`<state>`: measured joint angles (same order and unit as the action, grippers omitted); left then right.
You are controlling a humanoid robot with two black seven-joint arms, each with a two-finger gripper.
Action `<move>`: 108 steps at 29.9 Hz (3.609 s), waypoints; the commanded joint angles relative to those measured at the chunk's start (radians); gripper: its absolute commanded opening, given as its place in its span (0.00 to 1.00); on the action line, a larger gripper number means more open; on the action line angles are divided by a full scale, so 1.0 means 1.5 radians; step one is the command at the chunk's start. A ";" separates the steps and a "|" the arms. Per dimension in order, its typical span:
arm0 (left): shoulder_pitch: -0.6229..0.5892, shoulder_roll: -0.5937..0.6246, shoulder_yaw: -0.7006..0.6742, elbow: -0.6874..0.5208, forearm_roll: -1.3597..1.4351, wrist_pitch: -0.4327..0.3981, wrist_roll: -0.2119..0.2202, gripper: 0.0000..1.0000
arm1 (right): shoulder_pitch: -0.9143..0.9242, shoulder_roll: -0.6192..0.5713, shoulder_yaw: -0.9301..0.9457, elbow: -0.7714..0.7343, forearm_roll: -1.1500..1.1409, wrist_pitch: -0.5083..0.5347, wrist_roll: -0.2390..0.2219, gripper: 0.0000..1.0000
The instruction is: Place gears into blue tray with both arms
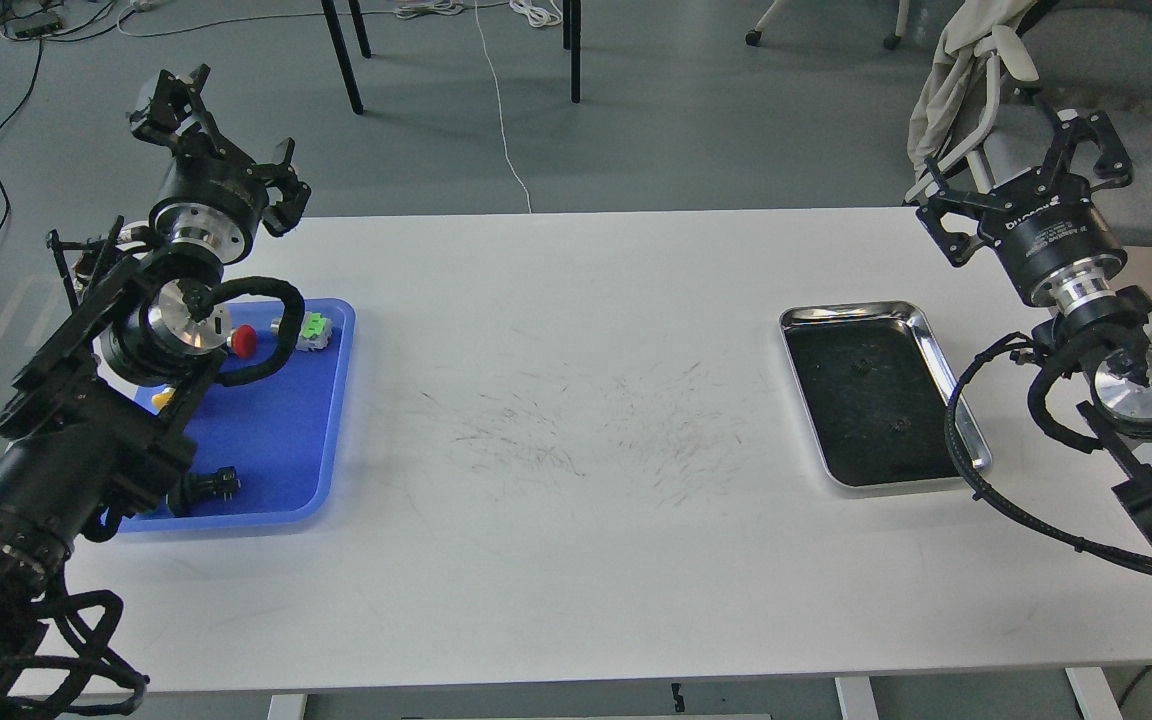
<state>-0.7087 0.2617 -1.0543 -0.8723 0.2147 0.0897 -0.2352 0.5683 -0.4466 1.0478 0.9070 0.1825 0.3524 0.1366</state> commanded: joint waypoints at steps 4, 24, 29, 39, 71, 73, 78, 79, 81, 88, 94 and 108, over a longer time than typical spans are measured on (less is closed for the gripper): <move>0.000 -0.003 0.000 0.000 0.000 -0.001 -0.001 0.98 | 0.002 -0.002 -0.001 0.002 0.000 0.000 0.000 0.99; -0.001 0.000 -0.001 0.006 -0.007 -0.035 -0.001 0.98 | 0.005 -0.019 0.001 0.014 0.000 0.003 -0.002 0.99; 0.003 0.003 0.000 0.001 0.000 -0.035 0.000 0.98 | 0.005 -0.028 -0.002 0.020 0.000 0.004 -0.008 0.99; 0.001 0.001 0.025 0.001 0.007 -0.033 -0.001 0.98 | -0.004 -0.034 0.002 0.029 0.000 0.007 -0.007 0.99; 0.009 0.007 0.032 0.000 0.010 -0.027 -0.010 0.98 | 0.586 -0.257 -0.947 0.133 -0.399 0.063 -0.117 0.99; 0.011 0.009 0.032 0.000 0.009 -0.027 -0.011 0.98 | 0.613 -0.231 -1.006 0.133 -0.409 0.065 -0.130 0.99; 0.014 0.012 0.031 0.001 0.009 -0.027 -0.018 0.98 | 0.638 -0.142 -1.057 0.130 -0.501 0.050 -0.146 0.99; 0.014 0.012 0.031 0.001 0.009 -0.027 -0.018 0.98 | 0.638 -0.132 -1.059 0.129 -0.506 0.051 -0.146 0.99; 0.014 0.012 0.031 0.001 0.009 -0.027 -0.018 0.98 | 0.635 -0.116 -1.068 0.111 -0.512 0.051 -0.146 0.99; 0.022 0.012 0.031 0.003 0.008 -0.027 -0.040 0.98 | 0.621 -0.043 -1.138 0.027 -0.569 0.046 -0.146 0.99; 0.022 0.012 0.031 0.002 0.007 -0.027 -0.041 0.98 | 0.554 0.000 -1.137 -0.058 -0.592 0.013 -0.145 0.99; 0.021 0.012 0.031 0.002 0.005 -0.028 -0.053 0.98 | 0.454 0.085 -1.106 -0.179 -0.592 -0.025 -0.142 0.98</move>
<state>-0.6758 0.2784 -1.0082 -0.8696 0.2226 0.0490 -0.3106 1.2663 -0.3350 -0.6162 0.6576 -0.7055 0.3276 -0.0769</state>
